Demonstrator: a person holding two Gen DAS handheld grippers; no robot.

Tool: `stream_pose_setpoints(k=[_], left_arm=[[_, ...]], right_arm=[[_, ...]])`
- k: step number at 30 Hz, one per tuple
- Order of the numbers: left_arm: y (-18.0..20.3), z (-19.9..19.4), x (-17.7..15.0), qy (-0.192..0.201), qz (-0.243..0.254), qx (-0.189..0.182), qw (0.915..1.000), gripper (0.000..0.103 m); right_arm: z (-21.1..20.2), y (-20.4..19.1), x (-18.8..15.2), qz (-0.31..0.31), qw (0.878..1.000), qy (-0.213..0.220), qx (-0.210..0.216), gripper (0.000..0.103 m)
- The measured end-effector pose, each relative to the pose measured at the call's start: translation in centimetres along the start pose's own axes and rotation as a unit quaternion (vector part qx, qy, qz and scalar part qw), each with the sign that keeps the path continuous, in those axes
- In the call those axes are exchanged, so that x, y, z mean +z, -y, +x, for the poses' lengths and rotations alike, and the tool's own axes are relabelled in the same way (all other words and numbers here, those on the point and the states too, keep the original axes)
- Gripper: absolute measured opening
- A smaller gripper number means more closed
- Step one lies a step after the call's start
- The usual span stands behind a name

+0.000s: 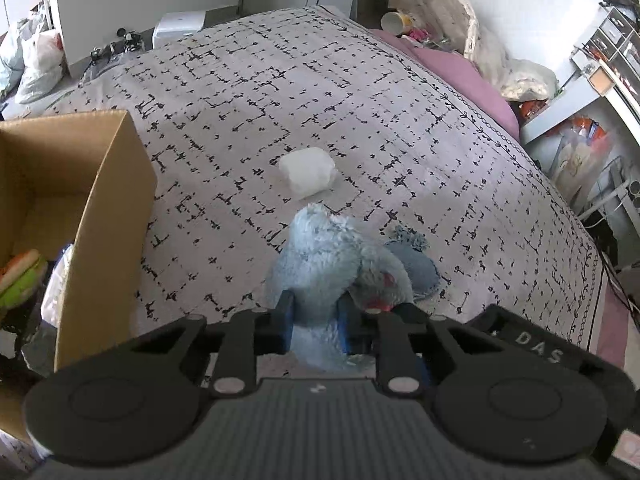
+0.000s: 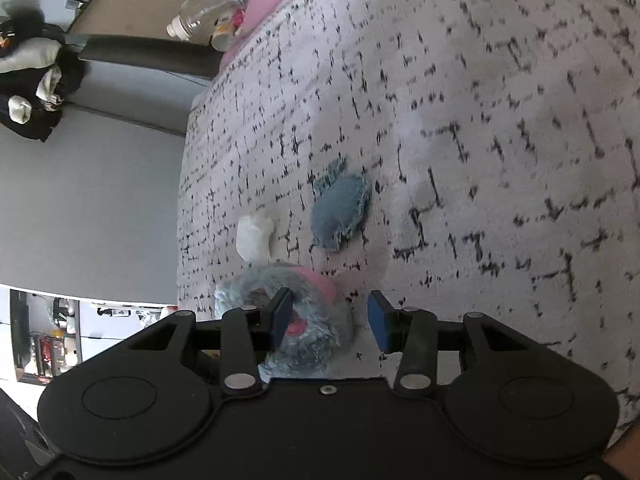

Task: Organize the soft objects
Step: 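Carry the light-blue plush in the left tool over the cardboard box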

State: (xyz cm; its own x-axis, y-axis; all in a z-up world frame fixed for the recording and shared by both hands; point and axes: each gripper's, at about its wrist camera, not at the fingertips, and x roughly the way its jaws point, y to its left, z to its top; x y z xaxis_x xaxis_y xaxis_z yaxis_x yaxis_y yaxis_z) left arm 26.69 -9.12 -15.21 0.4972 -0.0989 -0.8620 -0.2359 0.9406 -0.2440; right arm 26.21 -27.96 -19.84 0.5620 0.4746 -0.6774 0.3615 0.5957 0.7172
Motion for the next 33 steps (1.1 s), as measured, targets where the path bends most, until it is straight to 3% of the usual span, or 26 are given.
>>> stream_pose_setpoints(k=[9,12,13,16,33], left_arm=[[-0.9,0.4,0.5,-0.009,-0.011,-0.009,0.9999,0.021],[-1.1,0.7,0.6,-0.014,-0.006,-0.013,0.9998,0.021],[-1.2,0.8,0.6,-0.016,-0.006,-0.017,0.9997,0.021],[-1.1,0.8,0.7,-0.017,-0.002,-0.023,0.9996,0.021],[-2.0,-4.3,-0.1,0.011,-0.017,-0.057,0.9981,0.020]], right_arm=[[0.9,-0.4,-0.3,-0.008,1.000,-0.011,0.018,0.042],[1.5,-0.4,-0.2,-0.011,1.000,-0.011,0.020,0.033],[1.8,-0.6,-0.1,-0.018,1.000,-0.010,0.014,0.023],[1.8,-0.9,-0.2,-0.034,0.999,-0.003,0.008,0.018],[-3.1,-2.3,-1.7,-0.068,0.997,0.011,0.043,0.017]])
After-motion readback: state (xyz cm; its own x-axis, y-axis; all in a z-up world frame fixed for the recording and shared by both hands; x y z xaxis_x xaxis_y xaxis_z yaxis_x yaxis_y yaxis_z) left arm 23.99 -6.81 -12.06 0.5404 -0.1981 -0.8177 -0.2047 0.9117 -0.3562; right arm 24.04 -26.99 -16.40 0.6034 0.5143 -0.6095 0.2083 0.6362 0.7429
